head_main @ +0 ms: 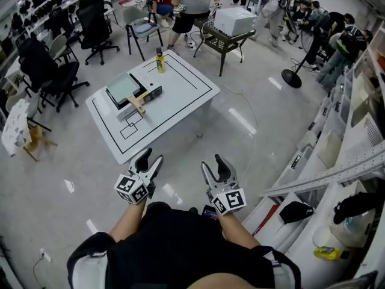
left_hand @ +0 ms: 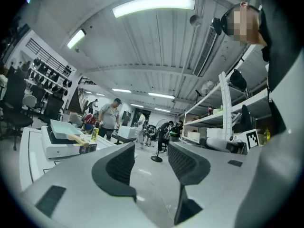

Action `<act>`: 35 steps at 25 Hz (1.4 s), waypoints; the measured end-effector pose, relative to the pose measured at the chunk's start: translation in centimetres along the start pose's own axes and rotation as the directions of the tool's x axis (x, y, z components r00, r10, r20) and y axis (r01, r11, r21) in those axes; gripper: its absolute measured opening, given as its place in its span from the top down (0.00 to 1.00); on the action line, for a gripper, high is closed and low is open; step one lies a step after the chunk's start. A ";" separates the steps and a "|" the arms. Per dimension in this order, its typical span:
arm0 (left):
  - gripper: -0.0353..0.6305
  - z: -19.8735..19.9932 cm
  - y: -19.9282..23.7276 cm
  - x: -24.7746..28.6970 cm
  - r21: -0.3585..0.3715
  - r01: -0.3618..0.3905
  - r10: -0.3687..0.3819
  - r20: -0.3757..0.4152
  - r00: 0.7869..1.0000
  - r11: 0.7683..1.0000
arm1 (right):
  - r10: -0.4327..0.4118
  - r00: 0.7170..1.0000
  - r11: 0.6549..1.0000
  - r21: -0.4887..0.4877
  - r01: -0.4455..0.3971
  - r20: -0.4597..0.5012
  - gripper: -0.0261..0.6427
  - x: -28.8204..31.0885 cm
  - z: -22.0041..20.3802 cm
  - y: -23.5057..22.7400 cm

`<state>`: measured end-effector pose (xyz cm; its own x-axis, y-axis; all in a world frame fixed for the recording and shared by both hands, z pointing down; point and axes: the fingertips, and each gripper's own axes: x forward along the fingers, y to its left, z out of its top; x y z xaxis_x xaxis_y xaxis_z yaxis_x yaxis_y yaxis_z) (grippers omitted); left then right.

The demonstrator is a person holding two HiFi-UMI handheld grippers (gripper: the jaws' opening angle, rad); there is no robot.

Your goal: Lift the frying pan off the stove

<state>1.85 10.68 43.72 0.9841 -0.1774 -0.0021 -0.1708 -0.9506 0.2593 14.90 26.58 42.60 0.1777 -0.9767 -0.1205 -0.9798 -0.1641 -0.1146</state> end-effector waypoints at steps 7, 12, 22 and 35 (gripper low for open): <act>0.62 -0.9 1.6 3.8 -0.018 -0.072 0.072 -0.008 0.997 0.997 | 0.056 0.998 0.998 0.035 -0.056 -0.017 0.61 3.2 -1.0 -4.4; 0.62 -0.8 5.0 6.0 -0.027 -0.134 0.134 0.007 0.991 0.991 | 0.099 0.994 0.994 0.037 -0.098 -0.037 0.61 7.0 -1.7 -6.8; 0.62 0.7 15.3 9.2 -0.081 -0.248 0.253 0.071 0.965 0.965 | 0.187 0.978 0.982 0.015 -0.186 -0.096 0.61 17.4 -3.1 -9.4; 0.62 -0.8 27.0 9.2 -0.162 -0.376 0.392 0.087 0.916 0.912 | 0.406 0.907 0.913 0.081 -0.399 -0.109 0.61 32.2 -8.4 -8.0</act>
<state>6.35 -16.41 51.48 0.8301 -0.5574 0.0162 -0.5177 -0.7594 0.3941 27.68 -4.71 47.92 -0.2467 -0.9679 -0.0486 -0.9582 0.2511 -0.1369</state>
